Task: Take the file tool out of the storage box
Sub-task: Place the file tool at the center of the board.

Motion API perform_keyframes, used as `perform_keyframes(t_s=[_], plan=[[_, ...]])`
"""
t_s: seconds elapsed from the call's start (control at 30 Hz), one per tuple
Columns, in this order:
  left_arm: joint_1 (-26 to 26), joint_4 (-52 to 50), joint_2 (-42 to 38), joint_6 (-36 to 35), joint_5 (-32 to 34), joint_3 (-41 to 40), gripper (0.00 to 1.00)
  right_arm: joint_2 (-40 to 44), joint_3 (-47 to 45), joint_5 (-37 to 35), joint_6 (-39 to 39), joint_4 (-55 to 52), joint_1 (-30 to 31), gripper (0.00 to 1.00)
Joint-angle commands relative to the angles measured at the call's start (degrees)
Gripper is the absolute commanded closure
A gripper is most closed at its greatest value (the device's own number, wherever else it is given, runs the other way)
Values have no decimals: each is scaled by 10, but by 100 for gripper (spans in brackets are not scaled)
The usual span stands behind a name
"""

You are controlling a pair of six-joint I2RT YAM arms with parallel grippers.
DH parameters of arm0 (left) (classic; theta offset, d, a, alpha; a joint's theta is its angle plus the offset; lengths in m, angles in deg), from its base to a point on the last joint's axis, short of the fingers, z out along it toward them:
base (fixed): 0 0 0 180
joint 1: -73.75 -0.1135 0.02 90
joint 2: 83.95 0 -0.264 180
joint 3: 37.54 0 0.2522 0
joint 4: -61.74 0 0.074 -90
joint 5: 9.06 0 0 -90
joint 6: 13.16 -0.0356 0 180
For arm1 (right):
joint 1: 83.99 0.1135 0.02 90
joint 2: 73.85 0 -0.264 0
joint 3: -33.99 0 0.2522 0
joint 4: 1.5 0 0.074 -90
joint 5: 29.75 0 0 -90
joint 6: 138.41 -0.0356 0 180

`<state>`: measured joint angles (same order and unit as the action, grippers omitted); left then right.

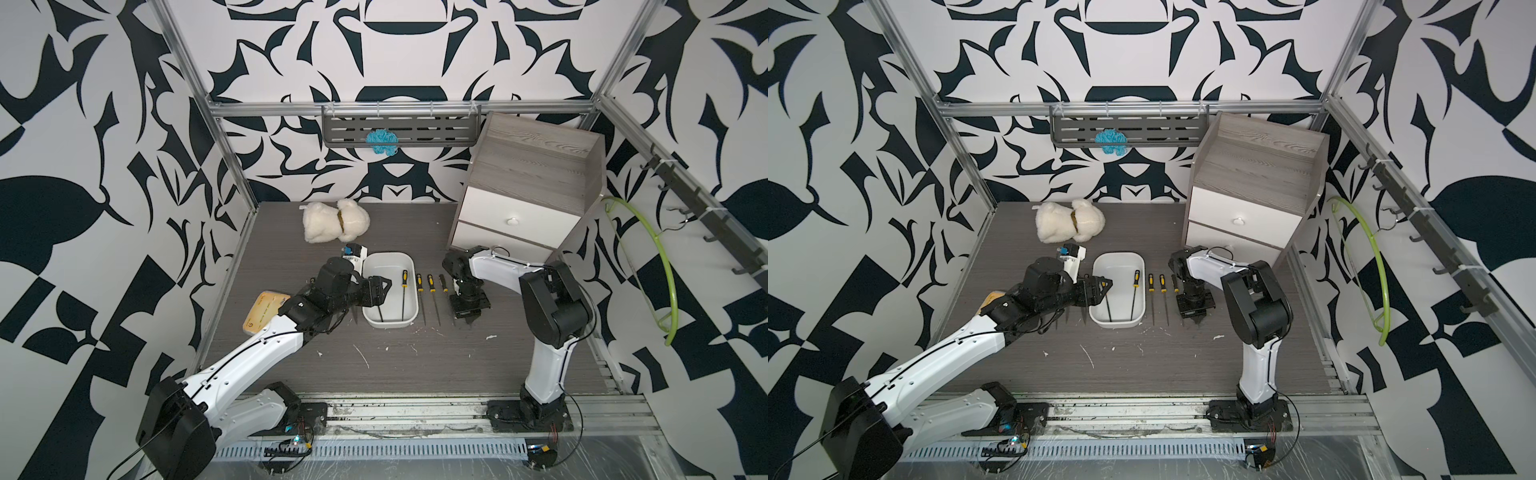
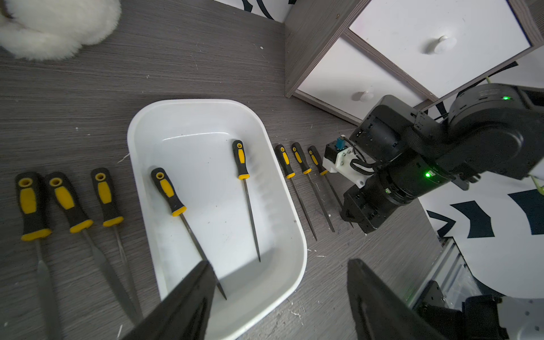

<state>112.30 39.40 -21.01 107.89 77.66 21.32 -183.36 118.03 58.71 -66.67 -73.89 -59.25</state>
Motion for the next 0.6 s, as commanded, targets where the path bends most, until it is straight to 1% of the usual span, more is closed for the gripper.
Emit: perform_keyframes(t_s=[0.0, 0.03, 0.13, 0.27, 0.33, 0.4, 0.43, 0.53, 0.57], plan=[[0, -8, -8, -6, -4, 20, 24, 8, 5, 6, -10, 3, 0, 91], [0, -9, -7, -6, -4, 21, 24, 13, 2, 7, -10, 3, 0, 88], [0, -11, 1, -6, -7, 23, 23, 24, -1, 7, -10, 2, 0, 82], [0, -15, 17, 0, -4, 27, 23, 62, -10, 7, -13, 1, 1, 77], [0, -37, 44, 13, 11, 40, 23, 98, -17, 9, -18, 0, 2, 76], [6, -75, 92, 20, 30, 76, 24, 145, -24, 10, -23, 6, 11, 75], [8, -105, 137, 21, 38, 107, 24, 179, -28, 11, -29, 12, 15, 75], [16, -171, 243, 19, 77, 197, 30, 264, -52, 33, -41, 62, 24, 75], [16, -180, 270, 19, 80, 219, 32, 286, -61, 42, -44, 82, 24, 76]])
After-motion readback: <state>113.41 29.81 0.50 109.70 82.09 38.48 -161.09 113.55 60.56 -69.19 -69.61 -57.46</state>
